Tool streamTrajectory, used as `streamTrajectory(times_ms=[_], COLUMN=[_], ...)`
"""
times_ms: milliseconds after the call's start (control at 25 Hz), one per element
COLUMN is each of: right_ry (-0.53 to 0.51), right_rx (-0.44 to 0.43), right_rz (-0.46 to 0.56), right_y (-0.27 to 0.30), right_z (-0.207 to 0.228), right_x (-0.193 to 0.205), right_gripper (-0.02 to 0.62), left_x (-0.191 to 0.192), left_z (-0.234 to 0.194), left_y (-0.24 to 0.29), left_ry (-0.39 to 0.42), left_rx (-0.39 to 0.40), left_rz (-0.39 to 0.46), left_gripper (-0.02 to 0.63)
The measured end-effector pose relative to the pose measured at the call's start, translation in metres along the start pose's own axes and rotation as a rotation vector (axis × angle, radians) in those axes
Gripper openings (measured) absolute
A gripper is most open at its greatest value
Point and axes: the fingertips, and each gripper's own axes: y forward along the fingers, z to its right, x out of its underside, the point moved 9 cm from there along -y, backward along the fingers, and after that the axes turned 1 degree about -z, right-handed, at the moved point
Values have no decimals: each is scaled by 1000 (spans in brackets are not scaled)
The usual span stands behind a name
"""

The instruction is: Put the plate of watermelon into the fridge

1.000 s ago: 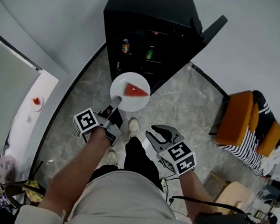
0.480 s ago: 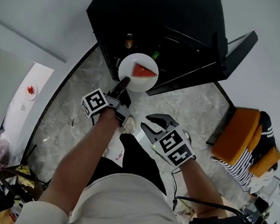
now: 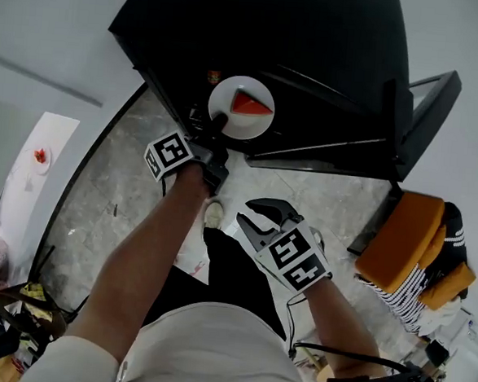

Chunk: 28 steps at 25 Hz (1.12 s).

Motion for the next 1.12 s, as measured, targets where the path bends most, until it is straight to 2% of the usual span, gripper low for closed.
streamTrajectory(times_ms=[360,840,1120], right_ry=[17,50,56], right_rx=[-17,-22,-31], right_rz=[-13,-19,-23], right_y=[24,30,31], right_z=[30,47,43], right_x=[-3,-3,-2], right_gripper=[103,103,103], left_x=[-17,-22,-22], left_z=[-16,-23,-18], left_y=[50,62,62], left_ry=[10,11,27], left_rx=[-20,-65,-148], left_rz=[8,29,41], left_gripper=[32,43,54])
